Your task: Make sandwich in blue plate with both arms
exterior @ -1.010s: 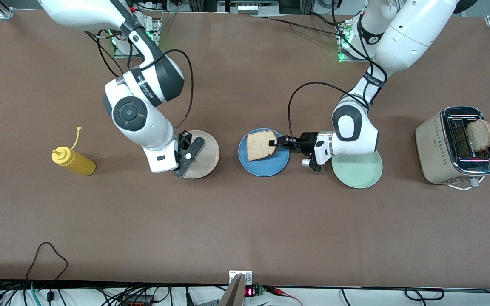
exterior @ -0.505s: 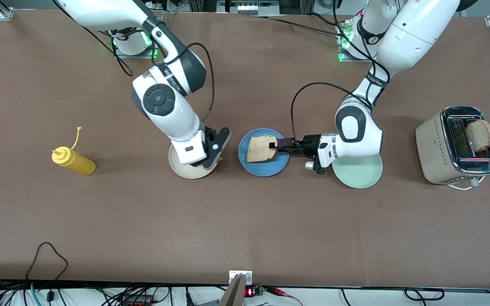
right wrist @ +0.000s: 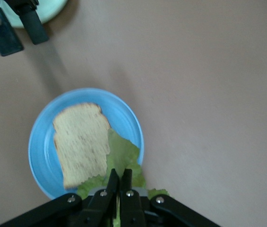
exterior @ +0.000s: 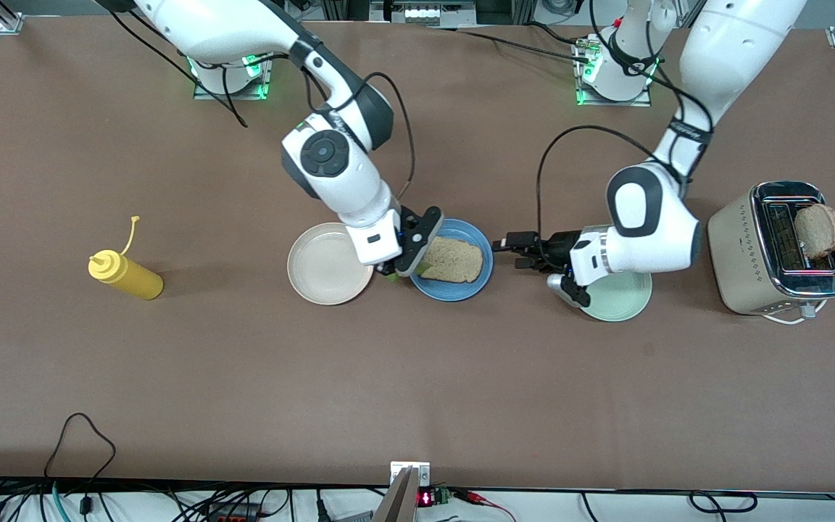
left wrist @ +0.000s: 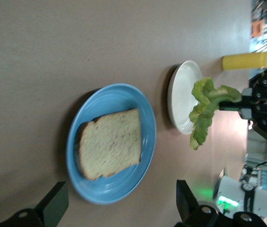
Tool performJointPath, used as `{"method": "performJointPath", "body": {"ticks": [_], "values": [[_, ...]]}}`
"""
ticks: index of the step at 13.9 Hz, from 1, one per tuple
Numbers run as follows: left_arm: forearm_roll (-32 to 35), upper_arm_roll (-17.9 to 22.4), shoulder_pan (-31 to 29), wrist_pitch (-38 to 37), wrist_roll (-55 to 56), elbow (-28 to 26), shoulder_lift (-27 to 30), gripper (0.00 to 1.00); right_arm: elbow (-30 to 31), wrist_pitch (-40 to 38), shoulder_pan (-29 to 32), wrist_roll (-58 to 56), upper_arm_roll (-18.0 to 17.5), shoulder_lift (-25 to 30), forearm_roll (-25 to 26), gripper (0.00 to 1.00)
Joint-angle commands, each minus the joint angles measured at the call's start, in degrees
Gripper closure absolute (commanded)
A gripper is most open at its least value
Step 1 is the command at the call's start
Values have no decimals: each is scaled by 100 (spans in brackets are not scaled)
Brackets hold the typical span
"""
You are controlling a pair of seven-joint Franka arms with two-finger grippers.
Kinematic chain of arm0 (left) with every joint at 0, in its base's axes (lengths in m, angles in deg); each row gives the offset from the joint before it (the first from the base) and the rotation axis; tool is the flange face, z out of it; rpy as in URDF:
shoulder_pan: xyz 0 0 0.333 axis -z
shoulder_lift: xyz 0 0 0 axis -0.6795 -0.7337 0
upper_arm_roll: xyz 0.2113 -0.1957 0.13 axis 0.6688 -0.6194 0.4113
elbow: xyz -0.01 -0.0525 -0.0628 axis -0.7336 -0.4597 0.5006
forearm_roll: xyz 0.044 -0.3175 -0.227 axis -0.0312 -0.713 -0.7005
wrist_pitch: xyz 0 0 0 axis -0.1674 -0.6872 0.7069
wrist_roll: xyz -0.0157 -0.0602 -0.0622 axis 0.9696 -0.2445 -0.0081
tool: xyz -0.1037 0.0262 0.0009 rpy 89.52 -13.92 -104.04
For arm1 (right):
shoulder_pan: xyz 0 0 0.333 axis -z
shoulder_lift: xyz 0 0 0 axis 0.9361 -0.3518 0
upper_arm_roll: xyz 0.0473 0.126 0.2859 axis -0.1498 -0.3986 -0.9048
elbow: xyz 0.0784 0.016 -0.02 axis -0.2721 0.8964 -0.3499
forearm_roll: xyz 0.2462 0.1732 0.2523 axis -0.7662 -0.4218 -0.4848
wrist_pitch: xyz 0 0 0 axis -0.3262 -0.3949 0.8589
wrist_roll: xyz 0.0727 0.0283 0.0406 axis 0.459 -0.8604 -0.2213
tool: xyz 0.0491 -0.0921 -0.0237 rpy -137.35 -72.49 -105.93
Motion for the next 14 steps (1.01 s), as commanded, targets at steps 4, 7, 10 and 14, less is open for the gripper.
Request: {"method": "performJointPath", "body": {"ticks": [4, 7, 10, 14], "values": [[1933, 63, -304, -820, 1183, 336, 440, 0, -73, 998, -507, 741, 48, -474, -16, 100], [3454, 151, -322, -1653, 1877, 933, 502, 0, -64, 999, -604, 741, 215, -475, 89, 1], [4720, 143, -313, -2506, 2353, 1513, 502, 0, -64, 545, -560, 733, 224, -379, 186, 0], [5891, 134, -313, -3254, 2687, 1963, 511, 0, -47, -407, -245, 733, 303, 226, 195, 0]]}}
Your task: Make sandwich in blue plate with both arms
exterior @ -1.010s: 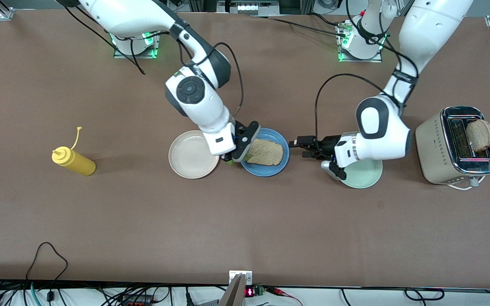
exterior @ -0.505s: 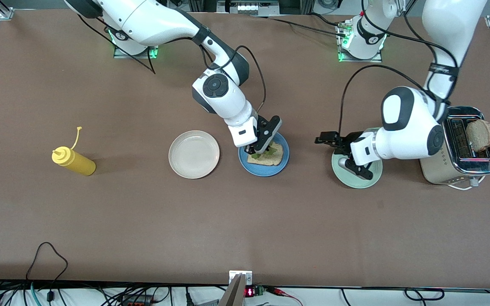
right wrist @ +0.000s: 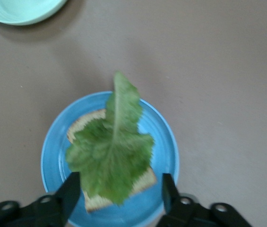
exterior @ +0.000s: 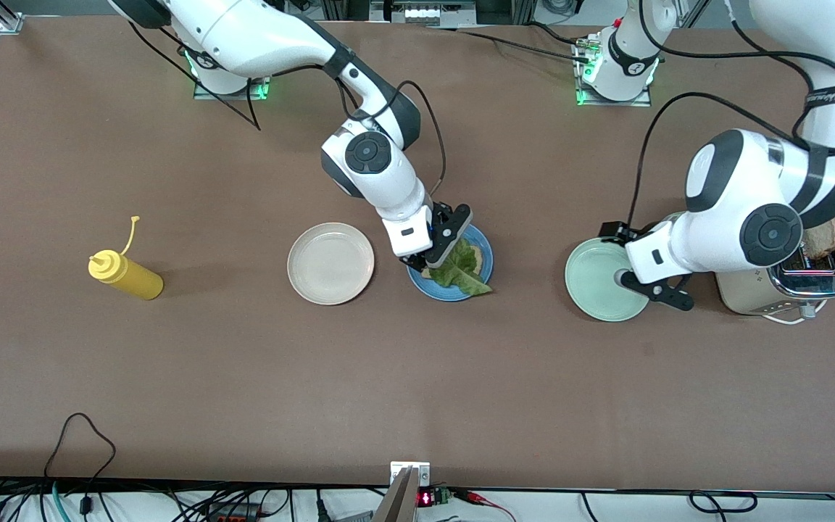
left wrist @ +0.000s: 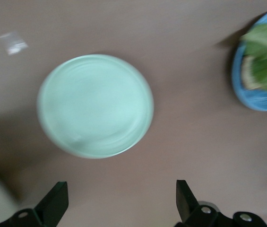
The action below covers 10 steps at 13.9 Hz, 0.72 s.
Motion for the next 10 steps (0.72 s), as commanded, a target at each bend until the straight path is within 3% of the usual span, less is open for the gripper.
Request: {"method": "performJointPath", "body": {"ticks": [1, 6, 8, 10], "values": [[561, 1, 40, -489, 271, 369, 2, 0, 126, -458, 426, 6, 27, 591, 92, 0], [606, 45, -30, -1218, 237, 1423, -7, 0, 153, -933, 1621, -434, -104, 987, 13, 0], [606, 36, -127, -1255, 245, 1574, -7, 0, 162, -1309, 2122, -748, -271, 1145, -118, 0], [606, 62, -179, -1255, 272, 1661, 2, 0, 171, -1810, 2640, -1442, -412, 1356, -844, 0]]}}
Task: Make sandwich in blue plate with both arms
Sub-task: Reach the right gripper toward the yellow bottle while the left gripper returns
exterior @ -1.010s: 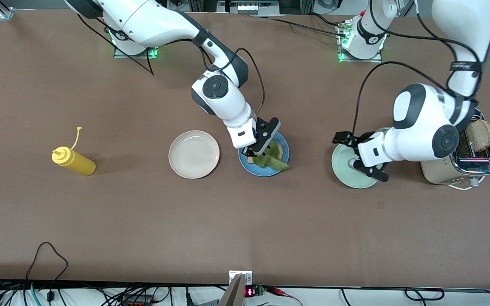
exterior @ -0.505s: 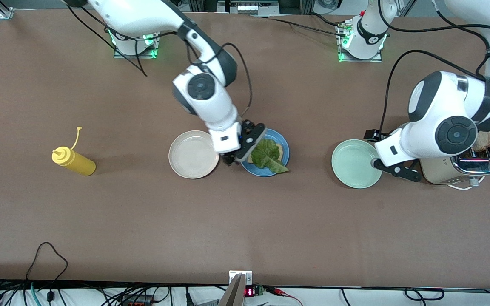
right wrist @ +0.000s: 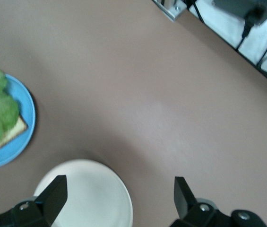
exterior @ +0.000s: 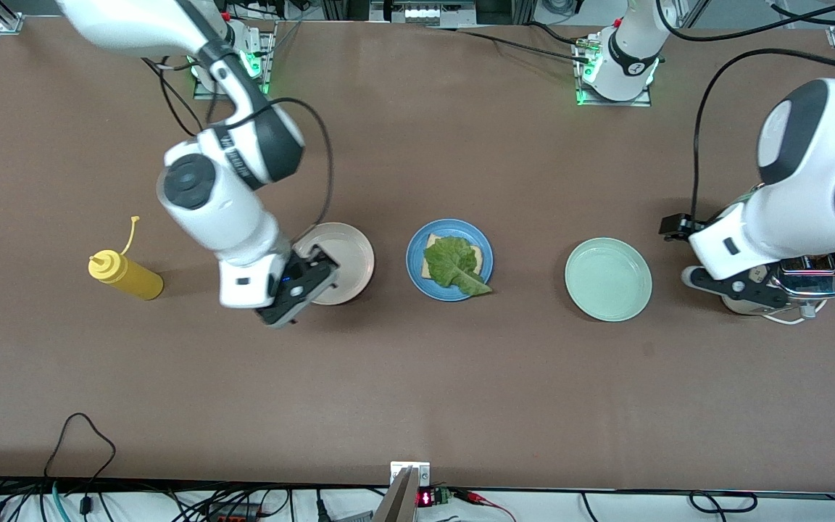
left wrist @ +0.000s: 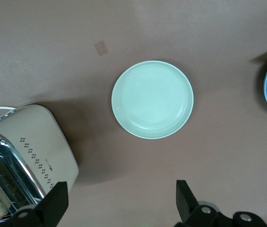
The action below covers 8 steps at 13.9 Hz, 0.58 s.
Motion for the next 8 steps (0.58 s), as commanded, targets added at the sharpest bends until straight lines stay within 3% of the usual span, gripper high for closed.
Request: {"method": "performJointPath", "body": {"ticks": [1, 4, 8], "values": [[102, 21, -86, -122, 92, 336, -35, 0, 184, -587, 673, -801, -262, 455, -900, 0], [48, 12, -236, -104, 136, 478, -96, 0, 447, -711, 1254, -1786, -271, 842, -1245, 0], [84, 30, -315, -104, 110, 469, -79, 0, 589, -1236, 2140, -3384, -262, 1151, -2342, 0]]}}
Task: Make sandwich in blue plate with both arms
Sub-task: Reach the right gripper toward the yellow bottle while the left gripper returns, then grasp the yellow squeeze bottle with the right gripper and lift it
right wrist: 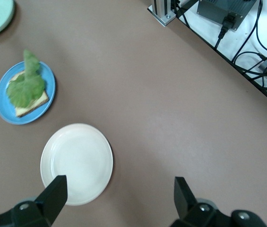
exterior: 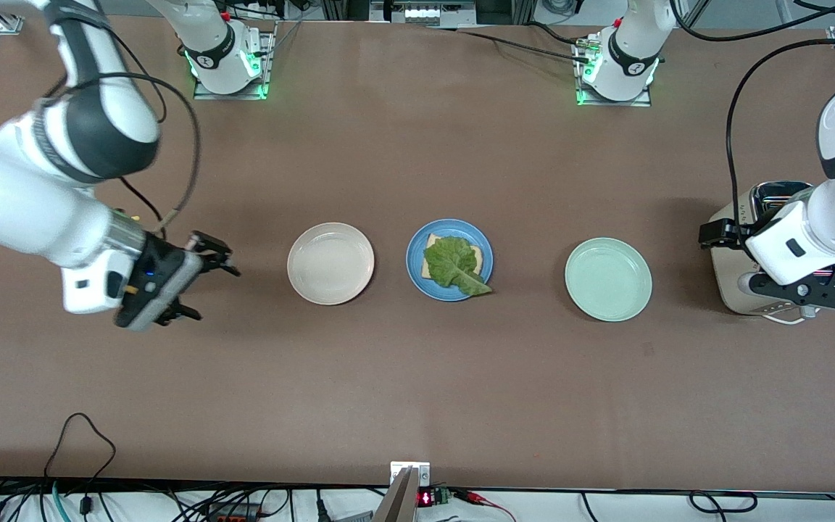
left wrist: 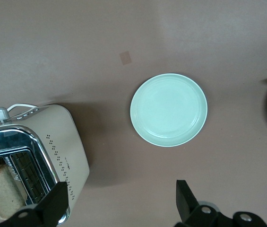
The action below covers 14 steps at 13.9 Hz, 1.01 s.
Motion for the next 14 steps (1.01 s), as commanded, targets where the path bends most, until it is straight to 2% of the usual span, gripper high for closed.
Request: {"method": "performJointPath", "body": {"ticks": [1, 4, 9, 12, 14], "values": [[84, -16, -11, -104, 39, 160, -61, 0, 254, -445, 848, -1268, -147, 223, -828, 0], [75, 63, -20, -87, 66, 160, -61, 0, 280, -1131, 1736, -2676, -129, 162, -1602, 0], [6, 46, -3, -69, 206, 151, -96, 0, 272, -2053, 3002, -4733, -121, -145, -2350, 0], [31, 46, 33, -78, 206, 151, -87, 0, 245, -2468, 3679, -5797, -112, -610, -2632, 0], [31, 46, 15, -78, 206, 151, -87, 0, 228, -2539, 4022, -6587, -103, -1119, -2676, 0]]}}
